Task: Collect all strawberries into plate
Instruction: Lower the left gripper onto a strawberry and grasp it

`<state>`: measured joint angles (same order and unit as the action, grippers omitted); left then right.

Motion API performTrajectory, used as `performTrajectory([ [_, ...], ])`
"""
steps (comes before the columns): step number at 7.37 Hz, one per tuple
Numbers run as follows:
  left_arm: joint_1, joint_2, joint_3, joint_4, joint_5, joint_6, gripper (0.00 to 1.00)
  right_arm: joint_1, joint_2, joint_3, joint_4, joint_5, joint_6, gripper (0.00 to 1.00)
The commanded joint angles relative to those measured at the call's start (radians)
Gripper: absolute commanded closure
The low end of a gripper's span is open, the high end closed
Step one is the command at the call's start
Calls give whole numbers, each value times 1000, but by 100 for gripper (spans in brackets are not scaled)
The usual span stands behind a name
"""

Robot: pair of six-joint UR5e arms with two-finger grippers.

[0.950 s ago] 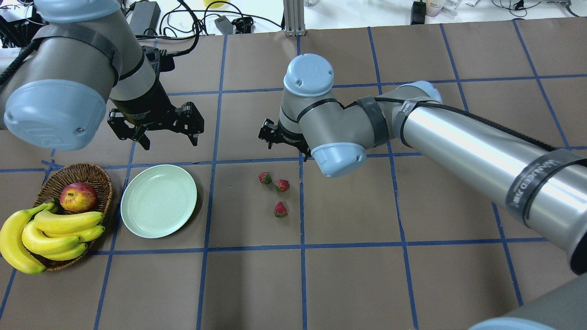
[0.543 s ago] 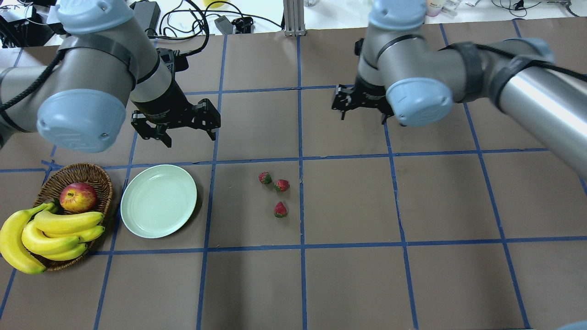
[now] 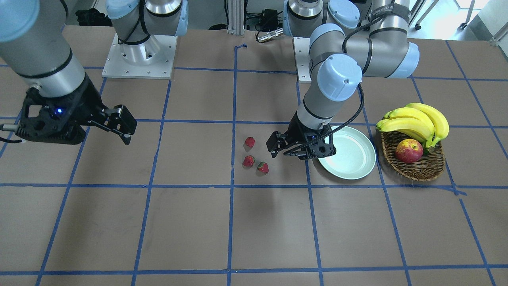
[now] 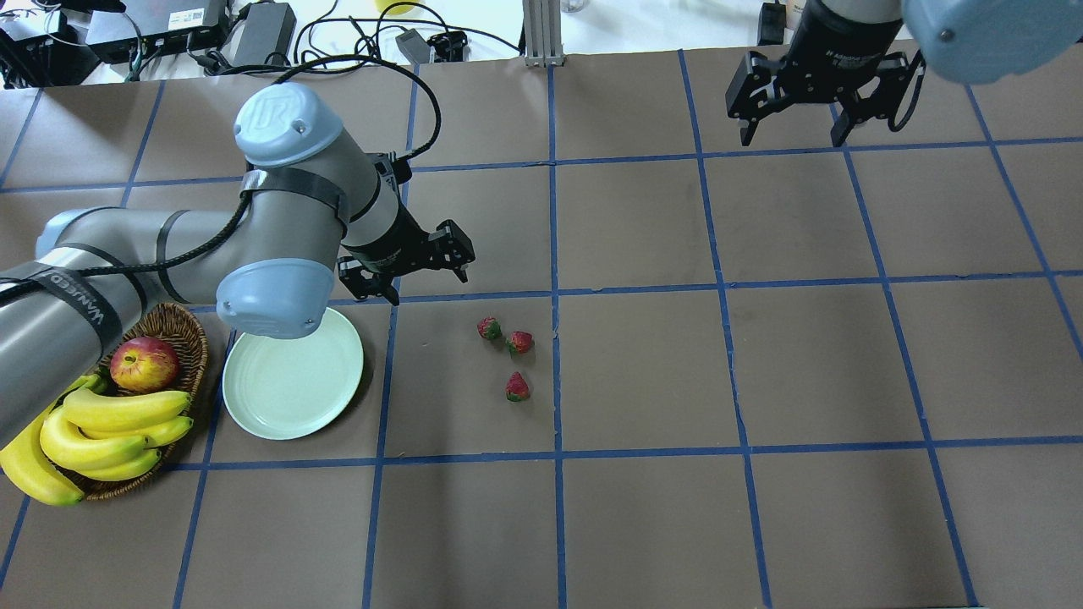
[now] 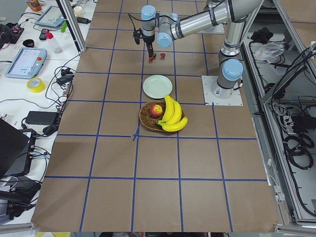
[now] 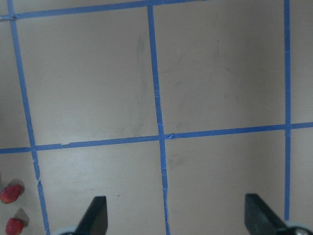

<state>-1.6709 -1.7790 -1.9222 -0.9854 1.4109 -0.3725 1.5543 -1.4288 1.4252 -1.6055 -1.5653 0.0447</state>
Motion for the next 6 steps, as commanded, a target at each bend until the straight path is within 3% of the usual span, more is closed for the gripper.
performTrajectory([
  [1, -30, -100, -6, 103, -54, -106, 0, 45, -83, -19, 55, -4, -2, 0],
  [6, -56, -197, -6, 105, -90, -172, 3, 41, -78, 38, 7, 2, -48, 0],
])
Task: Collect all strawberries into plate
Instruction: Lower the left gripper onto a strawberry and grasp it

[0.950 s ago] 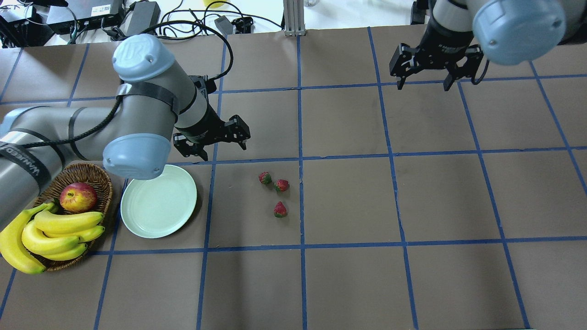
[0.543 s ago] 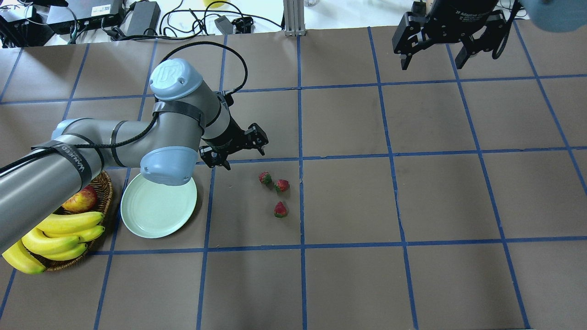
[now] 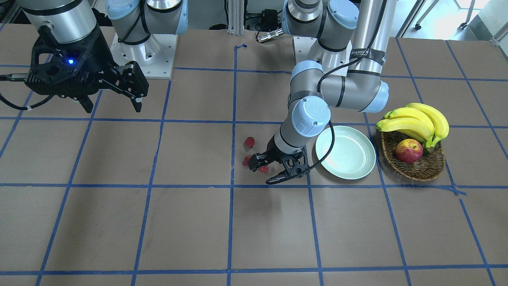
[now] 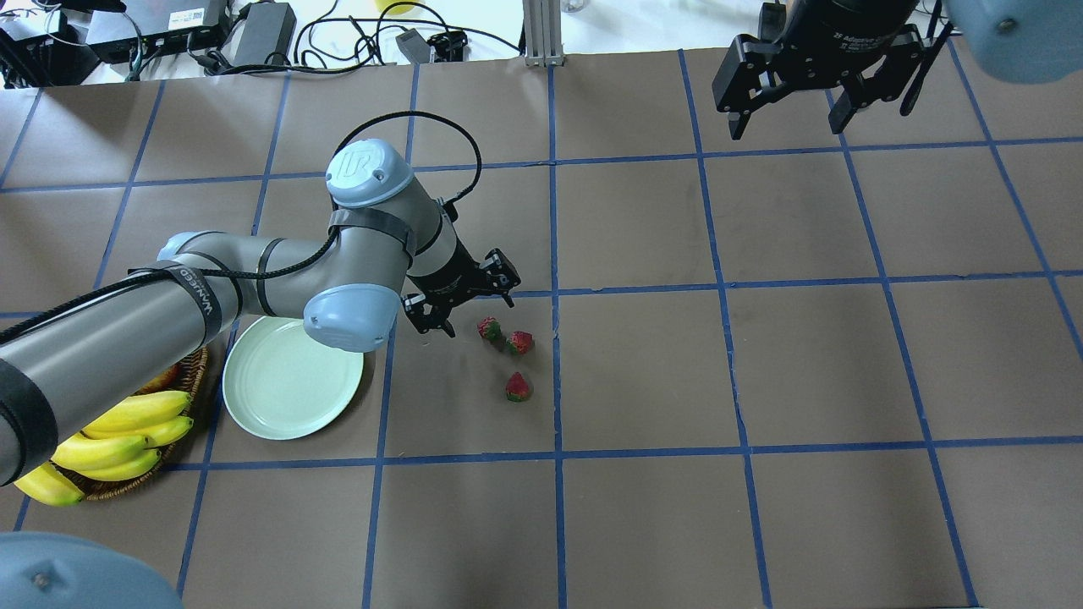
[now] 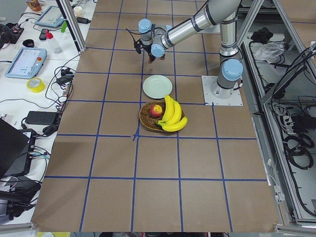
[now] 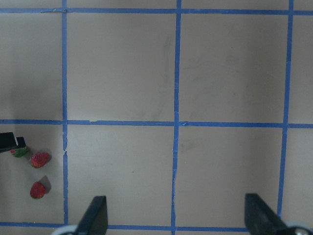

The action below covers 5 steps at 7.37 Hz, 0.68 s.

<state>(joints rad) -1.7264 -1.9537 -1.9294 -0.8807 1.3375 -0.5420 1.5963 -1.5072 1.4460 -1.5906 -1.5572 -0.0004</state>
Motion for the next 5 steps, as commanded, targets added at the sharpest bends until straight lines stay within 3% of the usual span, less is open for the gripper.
performTrajectory([
  [1, -1, -30, 0, 0, -17, -6, 17, -4, -8, 22, -9, -10, -1, 0],
  [2, -1, -33, 0, -4, -20, -7, 63, -4, -7, 21, -11, -12, -3, 0],
  [3, -1, -40, -2, -9, -34, -7, 99, -4, -7, 20, -11, -9, -3, 0],
  [5, -1, -34, 4, -7, -35, -44, 100, -4, -7, 20, -11, -9, -4, 0],
])
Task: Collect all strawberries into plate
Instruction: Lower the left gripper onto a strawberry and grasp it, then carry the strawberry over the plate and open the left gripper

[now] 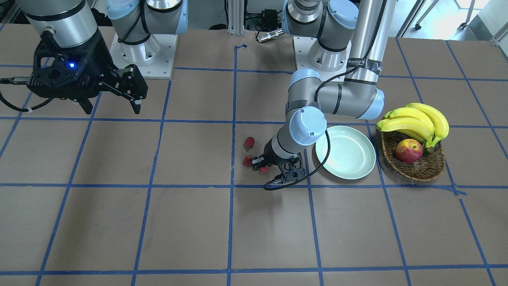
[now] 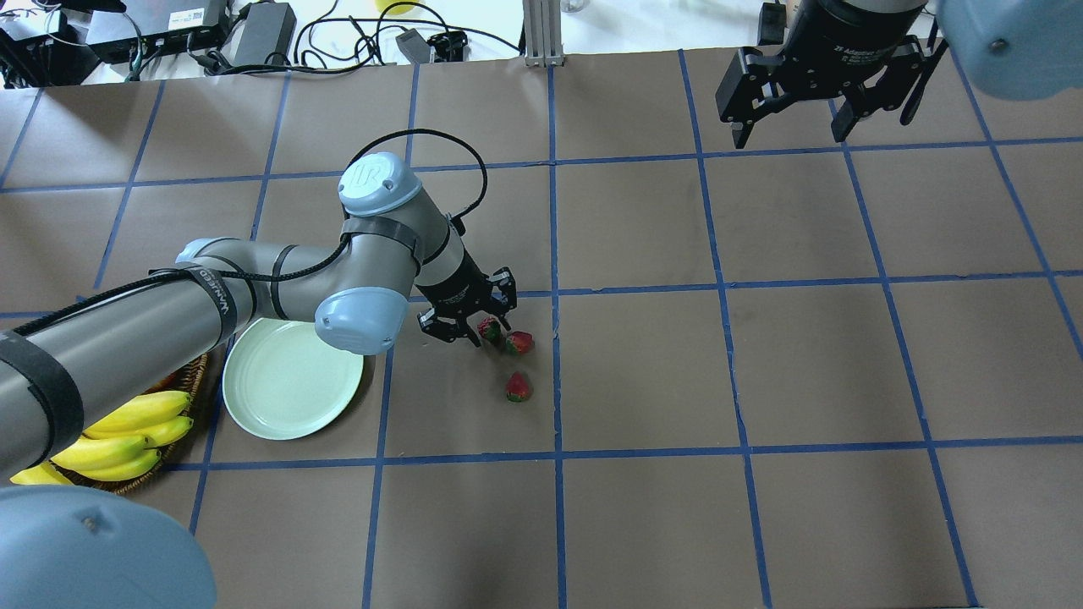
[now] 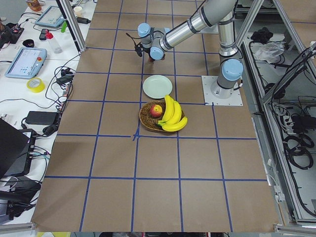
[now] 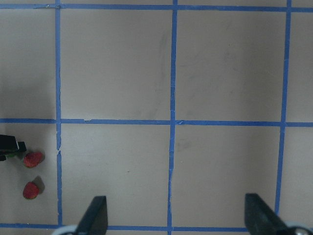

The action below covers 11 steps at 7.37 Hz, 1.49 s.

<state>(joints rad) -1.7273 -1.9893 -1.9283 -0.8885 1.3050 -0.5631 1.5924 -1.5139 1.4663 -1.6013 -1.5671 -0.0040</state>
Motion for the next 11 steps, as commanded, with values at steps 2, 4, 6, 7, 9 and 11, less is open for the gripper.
performTrajectory([
  [2, 3, 47, 26, -6, 29, -20, 100, 3, -2, 3, 1, 7, 1, 0],
  [4, 21, 96, 115, -175, 203, 39, 100, 1, -2, 3, 0, 10, -1, 0],
  [6, 110, 147, 134, -326, 333, 222, 100, 1, -2, 3, 1, 6, -2, 0],
  [7, 180, 162, 123, -363, 341, 300, 100, 1, -2, 3, 1, 9, -1, 0],
  [9, 323, 175, 27, -383, 347, 475, 100, 1, -3, 3, 1, 12, -2, 0],
  [11, 444, 175, -40, -377, 346, 601, 100, 1, -3, 3, 1, 10, -2, 0],
])
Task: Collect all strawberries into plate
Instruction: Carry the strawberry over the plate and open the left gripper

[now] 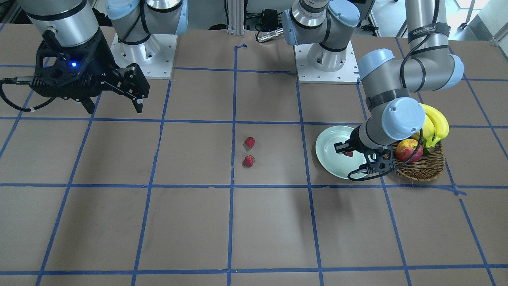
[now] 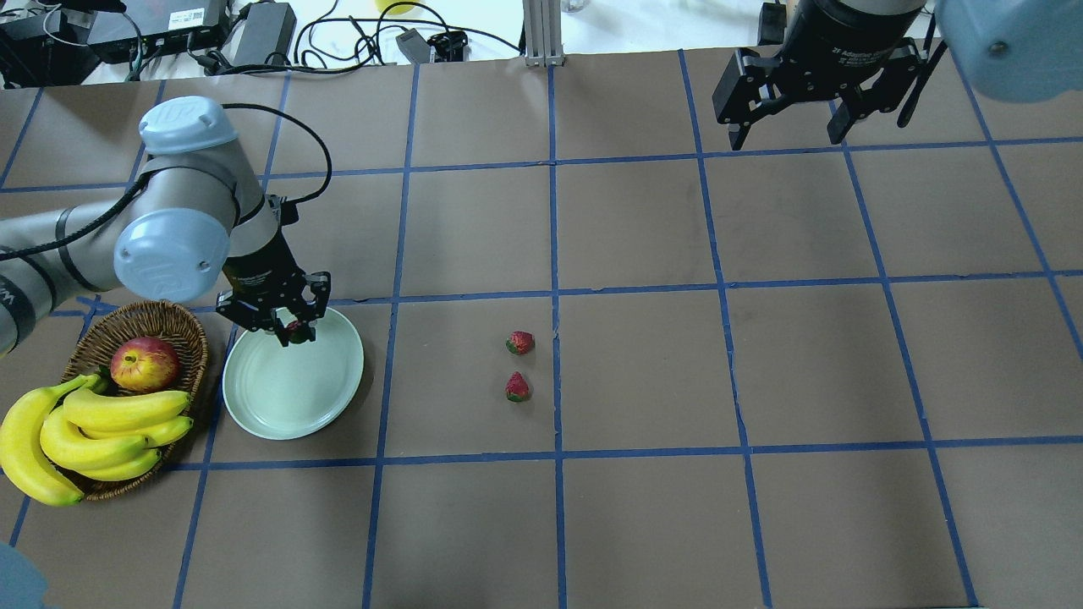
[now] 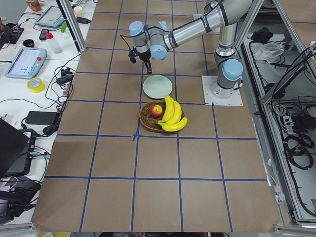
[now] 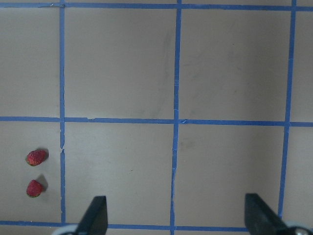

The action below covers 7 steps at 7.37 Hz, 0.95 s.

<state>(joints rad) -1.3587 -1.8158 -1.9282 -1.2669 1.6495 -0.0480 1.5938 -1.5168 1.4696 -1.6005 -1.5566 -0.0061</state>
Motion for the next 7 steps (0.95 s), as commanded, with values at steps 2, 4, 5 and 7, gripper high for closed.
performTrajectory([
  [2, 112, -17, -52, 4, -2, 94, 93, 0, 0, 0, 1, 0, 0, 0],
  [4, 112, -20, -42, 6, 1, 92, 0, 0, 0, 0, 1, 0, 0, 0],
  [5, 109, -7, -32, 9, -8, 82, 0, 0, 0, 0, 1, 1, 0, 0],
  [7, 14, 21, 17, 4, -131, -2, 0, 0, 0, 0, 1, 1, 0, 0],
])
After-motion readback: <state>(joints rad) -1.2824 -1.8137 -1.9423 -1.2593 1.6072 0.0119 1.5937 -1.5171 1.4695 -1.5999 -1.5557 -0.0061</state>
